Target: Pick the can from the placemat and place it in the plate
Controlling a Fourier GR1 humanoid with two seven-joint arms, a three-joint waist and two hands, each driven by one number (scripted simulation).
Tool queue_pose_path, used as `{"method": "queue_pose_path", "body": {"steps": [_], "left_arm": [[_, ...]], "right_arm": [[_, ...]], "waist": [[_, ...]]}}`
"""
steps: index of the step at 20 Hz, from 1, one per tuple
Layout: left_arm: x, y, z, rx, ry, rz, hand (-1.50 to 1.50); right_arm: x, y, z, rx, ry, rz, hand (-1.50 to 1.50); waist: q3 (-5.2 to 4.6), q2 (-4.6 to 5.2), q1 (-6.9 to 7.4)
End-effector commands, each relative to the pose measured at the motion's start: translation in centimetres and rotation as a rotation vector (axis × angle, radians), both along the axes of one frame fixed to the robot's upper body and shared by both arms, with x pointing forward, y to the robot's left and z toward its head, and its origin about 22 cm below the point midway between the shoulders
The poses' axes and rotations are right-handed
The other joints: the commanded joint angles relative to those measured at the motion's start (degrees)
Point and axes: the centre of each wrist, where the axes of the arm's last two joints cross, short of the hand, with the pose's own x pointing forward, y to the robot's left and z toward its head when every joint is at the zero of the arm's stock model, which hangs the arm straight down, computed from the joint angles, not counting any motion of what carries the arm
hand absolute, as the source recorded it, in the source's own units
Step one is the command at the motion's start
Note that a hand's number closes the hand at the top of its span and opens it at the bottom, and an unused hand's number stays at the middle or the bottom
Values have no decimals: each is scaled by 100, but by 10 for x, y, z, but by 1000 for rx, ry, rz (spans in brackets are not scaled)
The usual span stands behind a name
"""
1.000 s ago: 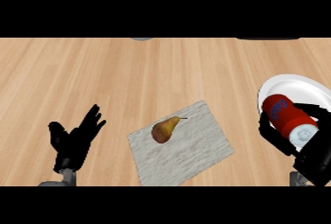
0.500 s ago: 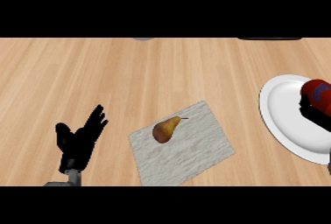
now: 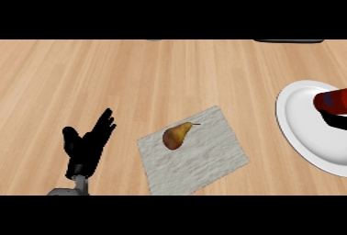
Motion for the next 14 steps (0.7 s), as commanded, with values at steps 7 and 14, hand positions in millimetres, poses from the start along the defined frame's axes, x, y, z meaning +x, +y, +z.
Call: {"method": "queue_pose_path", "body": {"steps": [7,14], "left_arm": [[-2,9,-4,-1,40,3,0],[-15,6,-14,-3,63,13,0]], "right_arm": [[15,-21,-23,169,-141,168,-150],[0,-57,-11,272,-396,118,-150]], "waist": [[4,42,30],[-13,2,-69]]}}
